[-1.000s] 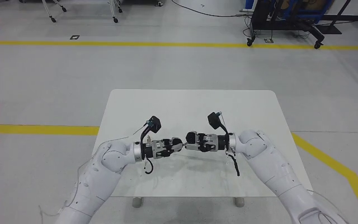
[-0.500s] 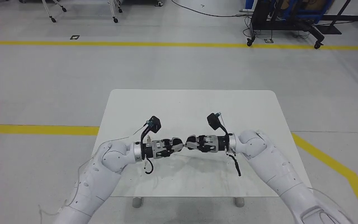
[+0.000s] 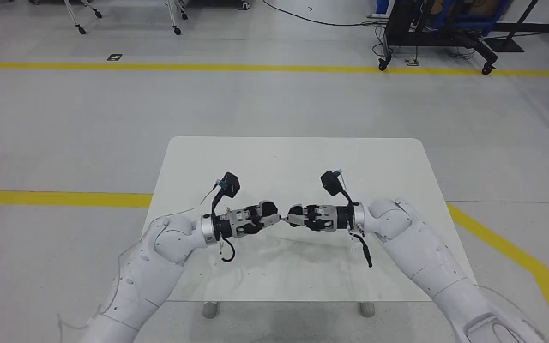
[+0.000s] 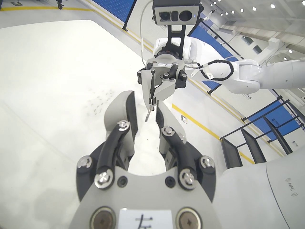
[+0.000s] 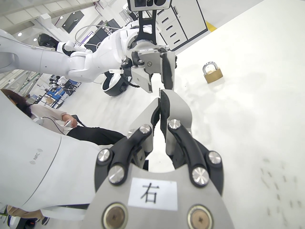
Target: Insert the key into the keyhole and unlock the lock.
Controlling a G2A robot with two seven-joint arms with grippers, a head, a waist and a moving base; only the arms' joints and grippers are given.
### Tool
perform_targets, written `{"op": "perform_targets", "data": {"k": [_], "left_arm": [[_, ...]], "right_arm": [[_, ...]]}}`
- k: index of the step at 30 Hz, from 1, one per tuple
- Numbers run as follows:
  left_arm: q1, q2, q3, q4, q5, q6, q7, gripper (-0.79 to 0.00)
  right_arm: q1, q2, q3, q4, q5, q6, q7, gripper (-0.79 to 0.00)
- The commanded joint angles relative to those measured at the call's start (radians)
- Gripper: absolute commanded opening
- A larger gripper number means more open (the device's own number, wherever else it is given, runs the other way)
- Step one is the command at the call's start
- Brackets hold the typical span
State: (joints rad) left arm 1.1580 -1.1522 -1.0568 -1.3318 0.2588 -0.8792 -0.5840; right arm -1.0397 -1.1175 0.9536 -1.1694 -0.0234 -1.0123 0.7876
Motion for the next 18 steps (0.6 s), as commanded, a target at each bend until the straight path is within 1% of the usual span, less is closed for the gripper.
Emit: {"op": "perform_targets", "data": {"k": [1,5,9,13,15,18], "left_arm": [[0.002,0.002,-0.014,0.003,-0.007,0.002,0.028,0.000],[0.002,0.003,-0.024,0.004,-0.008,0.003,0.040,0.000],[0.002,0.003,-0.024,0.004,-0.008,0.003,0.040,0.000],[0.002,0.003,-0.024,0.004,-0.008,0.003,0.040,0.000],[0.002,0.003,-0.024,0.004,-0.008,0.003,0.040,0.000],[0.002,0.003,-0.024,0.004,-0.008,0.003,0.040,0.000]], "right_arm": [[-0.004,0.006,0.018,0.001,-0.003,0.000,-0.013,-0.785],[-0.026,0.027,0.080,-0.011,-0.007,0.000,-0.041,-0.785],[-0.071,0.055,0.164,-0.039,-0.010,0.000,-0.064,-0.785],[-0.126,0.075,0.237,-0.067,0.012,0.000,-0.122,-0.785],[-0.154,0.079,0.254,-0.076,0.051,0.000,-0.150,-0.785],[-0.154,0.079,0.254,-0.076,0.051,0.000,-0.150,-0.785]]}}
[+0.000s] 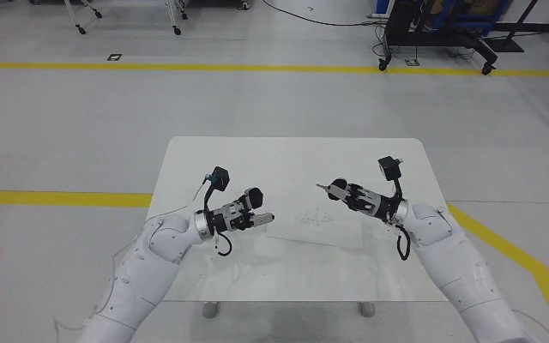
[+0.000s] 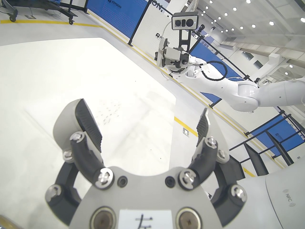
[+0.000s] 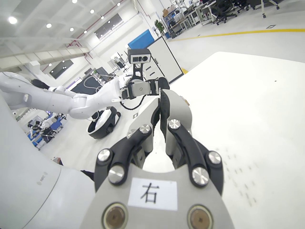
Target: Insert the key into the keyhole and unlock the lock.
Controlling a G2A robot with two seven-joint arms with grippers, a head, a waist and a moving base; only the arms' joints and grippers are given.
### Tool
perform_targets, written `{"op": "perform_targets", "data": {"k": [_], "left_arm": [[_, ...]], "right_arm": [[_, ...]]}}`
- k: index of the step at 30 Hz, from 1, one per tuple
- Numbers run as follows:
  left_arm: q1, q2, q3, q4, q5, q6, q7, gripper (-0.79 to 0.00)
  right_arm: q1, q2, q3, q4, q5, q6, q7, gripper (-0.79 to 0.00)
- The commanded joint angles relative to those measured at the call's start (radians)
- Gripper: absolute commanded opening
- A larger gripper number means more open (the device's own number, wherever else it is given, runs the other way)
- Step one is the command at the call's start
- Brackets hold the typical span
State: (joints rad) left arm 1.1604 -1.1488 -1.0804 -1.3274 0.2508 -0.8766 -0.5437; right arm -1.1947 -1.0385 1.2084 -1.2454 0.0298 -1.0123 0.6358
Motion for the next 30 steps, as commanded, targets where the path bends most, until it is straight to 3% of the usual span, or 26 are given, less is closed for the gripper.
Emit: {"op": "perform_targets", "data": {"k": [1,4,9,14,17,21,26,30], "left_arm": [[0.000,0.000,0.000,0.000,0.000,0.000,0.000,0.000],[-0.001,0.000,-0.001,-0.012,0.013,0.006,0.004,0.000],[0.026,0.023,-0.099,-0.124,0.274,0.097,0.051,0.000],[0.137,0.063,-0.267,-0.357,0.660,0.278,0.036,0.000],[0.231,0.077,-0.316,-0.485,0.859,0.402,-0.039,0.000],[0.303,0.078,-0.286,-0.547,1.016,0.522,-0.121,0.000],[0.302,0.064,-0.177,-0.480,1.092,0.586,-0.090,0.000],[0.260,0.051,-0.123,-0.416,1.082,0.622,-0.082,-0.206]], "right_arm": [[0.001,0.000,-0.001,0.000,-0.002,0.000,0.002,-0.785],[0.001,0.000,-0.001,0.000,-0.002,0.000,0.002,-0.785],[0.001,0.000,-0.001,0.000,-0.002,0.000,0.002,-0.785],[0.001,0.000,-0.001,0.000,-0.002,0.000,0.002,-0.785],[0.001,0.000,-0.001,0.000,-0.002,0.000,0.002,-0.785],[0.001,0.000,-0.001,0.000,-0.002,0.000,0.002,-0.785],[0.001,0.000,-0.001,0.000,-0.002,0.000,0.002,-0.785],[0.001,0.000,-0.001,0.000,-0.002,0.000,0.002,-0.785]]}}
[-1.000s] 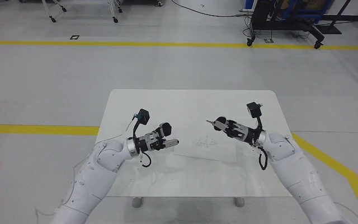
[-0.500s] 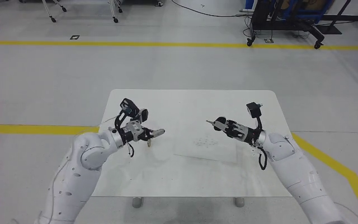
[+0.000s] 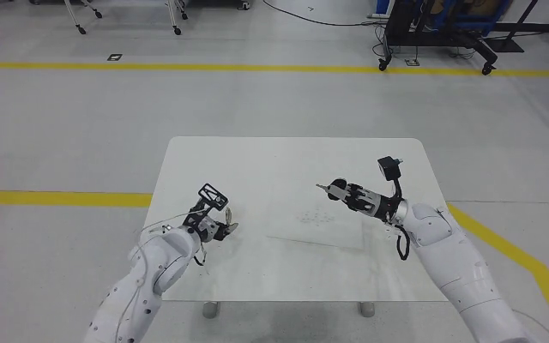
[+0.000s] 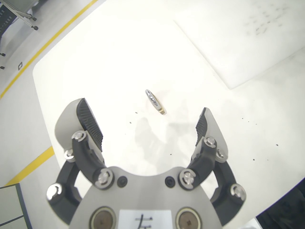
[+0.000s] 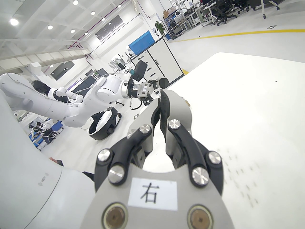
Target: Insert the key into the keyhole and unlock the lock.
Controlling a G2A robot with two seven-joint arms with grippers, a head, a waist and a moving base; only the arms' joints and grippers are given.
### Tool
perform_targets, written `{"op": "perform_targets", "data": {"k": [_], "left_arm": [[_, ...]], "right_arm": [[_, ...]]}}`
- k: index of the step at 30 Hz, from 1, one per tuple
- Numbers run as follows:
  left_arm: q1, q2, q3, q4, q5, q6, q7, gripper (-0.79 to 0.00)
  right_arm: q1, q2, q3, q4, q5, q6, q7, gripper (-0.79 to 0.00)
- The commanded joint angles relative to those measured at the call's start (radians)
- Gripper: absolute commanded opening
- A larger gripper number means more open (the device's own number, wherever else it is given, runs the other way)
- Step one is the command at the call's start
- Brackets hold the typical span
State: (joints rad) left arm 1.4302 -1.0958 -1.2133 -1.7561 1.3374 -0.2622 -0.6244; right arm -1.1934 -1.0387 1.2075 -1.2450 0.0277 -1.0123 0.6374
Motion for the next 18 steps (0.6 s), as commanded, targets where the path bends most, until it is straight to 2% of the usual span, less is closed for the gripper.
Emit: {"op": "perform_targets", "data": {"k": [1,4,9,12,15,18], "left_arm": [[-0.020,-0.005,0.019,0.024,-0.002,0.018,-0.006,-0.259],[-0.050,-0.012,0.038,0.058,-0.004,0.033,-0.002,-0.286],[-0.080,-0.016,0.045,0.112,-0.004,0.022,0.005,-0.385],[-0.093,-0.019,0.054,0.129,-0.010,0.016,-0.001,-0.394],[-0.101,-0.022,0.067,0.138,-0.006,0.015,-0.011,-0.369],[-0.103,-0.025,0.076,0.145,-0.003,0.019,-0.012,-0.406]], "right_arm": [[0.000,0.000,0.000,0.000,0.000,0.000,0.000,-0.785],[0.000,0.000,0.000,0.000,0.000,0.000,0.000,-0.785],[0.000,0.000,0.000,0.000,0.000,0.000,0.000,-0.785],[0.000,0.000,0.000,0.000,0.000,0.000,0.000,-0.785],[0.000,0.000,0.000,0.000,0.000,0.000,0.000,-0.785],[0.000,0.000,0.000,0.000,0.000,0.000,0.000,-0.785]]}}
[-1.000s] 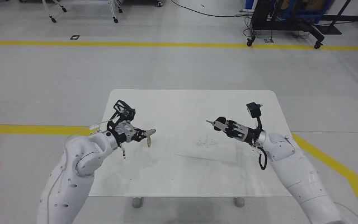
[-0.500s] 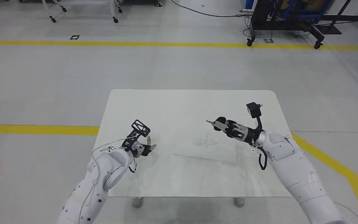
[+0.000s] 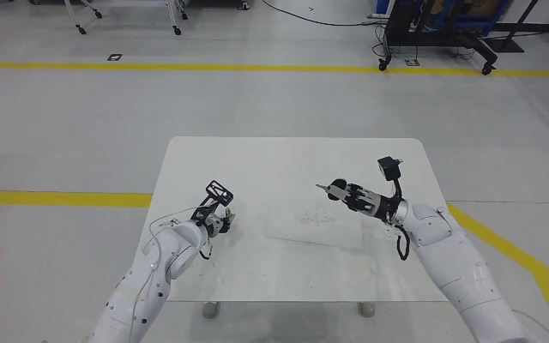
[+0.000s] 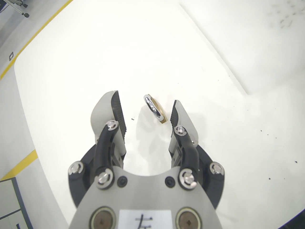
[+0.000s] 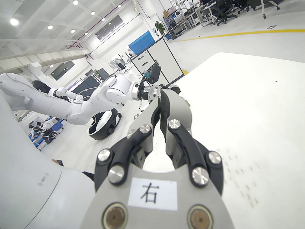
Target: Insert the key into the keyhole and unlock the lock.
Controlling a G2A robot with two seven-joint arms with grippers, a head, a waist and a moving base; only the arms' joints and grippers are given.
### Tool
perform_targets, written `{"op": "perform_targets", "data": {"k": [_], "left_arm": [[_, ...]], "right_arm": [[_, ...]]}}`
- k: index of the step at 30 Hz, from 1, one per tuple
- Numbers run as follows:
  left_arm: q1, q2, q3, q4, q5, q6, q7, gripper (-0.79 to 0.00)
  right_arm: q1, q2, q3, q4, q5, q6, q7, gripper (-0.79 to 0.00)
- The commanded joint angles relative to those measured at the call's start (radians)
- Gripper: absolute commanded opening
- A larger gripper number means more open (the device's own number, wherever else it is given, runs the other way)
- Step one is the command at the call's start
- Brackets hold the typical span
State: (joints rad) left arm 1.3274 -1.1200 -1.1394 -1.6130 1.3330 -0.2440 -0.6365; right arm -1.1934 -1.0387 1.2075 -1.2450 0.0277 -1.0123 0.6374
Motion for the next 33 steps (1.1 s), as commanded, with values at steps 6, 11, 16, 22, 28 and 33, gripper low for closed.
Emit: {"op": "perform_targets", "data": {"k": [6,11,16,22,28,33], "left_arm": [[-0.007,-0.005,0.012,0.023,-0.001,0.006,0.002,-0.483],[-0.016,-0.009,0.023,0.040,0.004,0.012,-0.004,-0.517],[-0.027,-0.013,0.034,0.053,0.020,0.021,-0.010,-0.785],[-0.030,-0.016,0.040,0.059,0.026,0.013,-0.002,-0.785],[-0.032,-0.019,0.032,0.059,-0.021,-0.017,0.025,-0.785],[-0.021,-0.014,-0.053,0.096,-0.238,-0.099,0.102,-0.785]], "right_arm": [[0.000,0.000,0.000,0.000,0.000,0.000,0.000,-0.785],[0.000,0.000,0.000,0.000,0.000,0.000,0.000,-0.785],[0.000,0.000,0.000,0.000,0.000,0.000,0.000,-0.785],[0.000,0.000,0.000,0.000,0.000,0.000,0.000,-0.785],[0.000,0.000,0.000,0.000,0.000,0.000,0.000,-0.785],[0.000,0.000,0.000,0.000,0.000,0.000,0.000,-0.785]]}}
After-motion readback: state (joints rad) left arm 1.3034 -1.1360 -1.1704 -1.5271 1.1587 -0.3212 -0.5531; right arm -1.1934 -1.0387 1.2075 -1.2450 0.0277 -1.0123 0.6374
